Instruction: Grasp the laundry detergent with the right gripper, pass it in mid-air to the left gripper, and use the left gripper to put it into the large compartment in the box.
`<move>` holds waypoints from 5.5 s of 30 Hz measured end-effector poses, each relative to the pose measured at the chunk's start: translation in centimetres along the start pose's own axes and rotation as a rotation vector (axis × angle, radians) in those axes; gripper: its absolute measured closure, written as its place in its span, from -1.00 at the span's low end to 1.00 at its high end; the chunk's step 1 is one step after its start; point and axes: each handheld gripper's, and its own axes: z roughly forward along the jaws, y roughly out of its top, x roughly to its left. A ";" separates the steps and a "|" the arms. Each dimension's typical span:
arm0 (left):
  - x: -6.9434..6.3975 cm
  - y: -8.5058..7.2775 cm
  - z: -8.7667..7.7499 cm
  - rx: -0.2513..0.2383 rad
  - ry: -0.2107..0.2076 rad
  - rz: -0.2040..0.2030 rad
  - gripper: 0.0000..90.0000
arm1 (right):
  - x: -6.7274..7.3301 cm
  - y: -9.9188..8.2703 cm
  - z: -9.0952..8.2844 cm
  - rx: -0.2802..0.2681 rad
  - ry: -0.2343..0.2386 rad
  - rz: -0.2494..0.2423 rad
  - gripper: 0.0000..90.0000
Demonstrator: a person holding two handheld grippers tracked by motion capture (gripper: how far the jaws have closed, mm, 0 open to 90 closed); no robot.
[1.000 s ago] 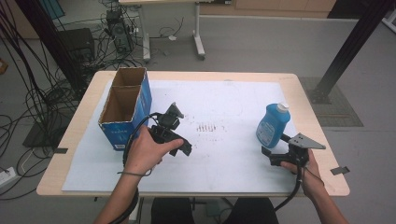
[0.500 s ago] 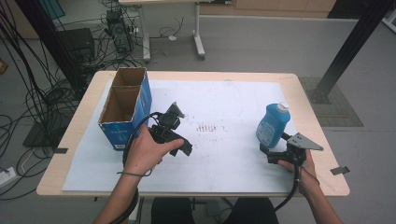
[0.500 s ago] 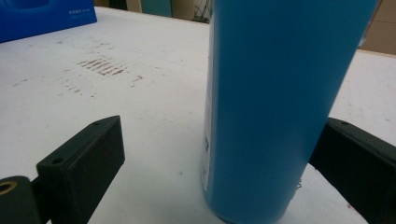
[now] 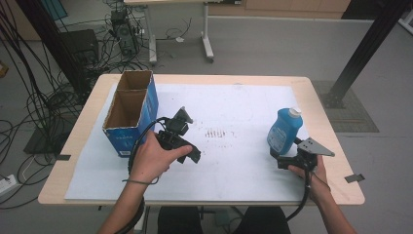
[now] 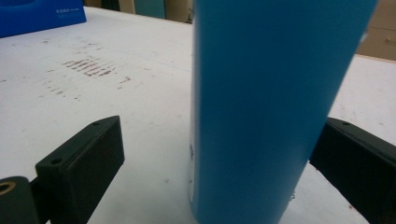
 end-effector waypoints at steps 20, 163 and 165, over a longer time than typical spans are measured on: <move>-0.2 0.0 0.1 0.001 -0.001 0.006 -0.73 | -0.6 0.1 0.6 -0.022 -0.026 0.034 -0.94; -1.2 0.7 0.2 -0.002 -0.006 0.023 -0.74 | -0.9 0.2 1.2 -0.050 -0.032 0.074 -0.95; -1.1 0.7 0.2 -0.001 -0.006 0.019 -0.74 | -0.9 0.3 1.4 -0.053 -0.030 0.073 -0.95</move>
